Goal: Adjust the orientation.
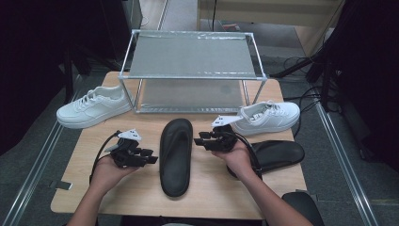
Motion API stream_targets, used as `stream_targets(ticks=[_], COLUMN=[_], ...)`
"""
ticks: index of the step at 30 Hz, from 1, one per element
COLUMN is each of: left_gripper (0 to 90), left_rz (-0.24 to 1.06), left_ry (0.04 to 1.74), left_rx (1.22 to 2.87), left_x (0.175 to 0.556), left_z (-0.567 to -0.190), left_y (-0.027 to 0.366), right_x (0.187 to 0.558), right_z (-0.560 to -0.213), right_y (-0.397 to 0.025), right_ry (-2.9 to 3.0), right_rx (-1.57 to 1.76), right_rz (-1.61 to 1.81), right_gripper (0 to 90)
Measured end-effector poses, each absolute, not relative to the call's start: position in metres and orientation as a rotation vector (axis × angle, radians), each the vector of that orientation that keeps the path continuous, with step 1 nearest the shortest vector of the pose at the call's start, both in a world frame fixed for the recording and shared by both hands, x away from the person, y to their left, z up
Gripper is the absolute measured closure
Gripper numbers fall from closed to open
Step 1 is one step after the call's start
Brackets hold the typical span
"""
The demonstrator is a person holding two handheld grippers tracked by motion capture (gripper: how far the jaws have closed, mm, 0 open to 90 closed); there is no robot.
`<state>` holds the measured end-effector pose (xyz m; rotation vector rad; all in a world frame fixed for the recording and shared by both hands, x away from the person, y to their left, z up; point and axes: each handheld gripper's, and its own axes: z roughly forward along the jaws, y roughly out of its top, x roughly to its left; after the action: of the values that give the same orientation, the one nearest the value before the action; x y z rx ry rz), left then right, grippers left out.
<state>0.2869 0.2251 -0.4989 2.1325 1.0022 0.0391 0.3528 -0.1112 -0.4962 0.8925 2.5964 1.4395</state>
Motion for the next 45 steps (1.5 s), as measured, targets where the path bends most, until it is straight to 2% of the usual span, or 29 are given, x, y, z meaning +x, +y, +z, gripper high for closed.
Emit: stream_targets(ticks=[4,10,19,37,45], left_gripper=[46.2,40.6,37.9,38.8,38.6], left_rz=[0.031,-0.002,0.01,-0.014,-0.008], left_ry=[1.022,1.007,0.982,0.904,0.877], left_rx=[2.091,2.115,2.129,2.177,2.187], left_x=[0.287,0.287,0.291,0.312,0.314], left_z=[-0.496,-0.495,-0.493,-0.484,-0.483], left_y=[0.229,0.224,0.219,0.199,0.191], right_x=[0.345,0.333,0.318,0.304,0.302], right_z=[-0.492,-0.487,-0.483,-0.486,-0.482], right_y=[-0.117,-0.121,-0.142,-0.165,-0.178], right_ry=[2.641,2.692,2.7,2.66,2.617], right_rx=[0.817,0.789,0.796,0.861,0.935], right_rz=[1.39,1.409,1.407,1.392,1.433], right_gripper=[50.5,47.8,47.4,48.0,57.5])
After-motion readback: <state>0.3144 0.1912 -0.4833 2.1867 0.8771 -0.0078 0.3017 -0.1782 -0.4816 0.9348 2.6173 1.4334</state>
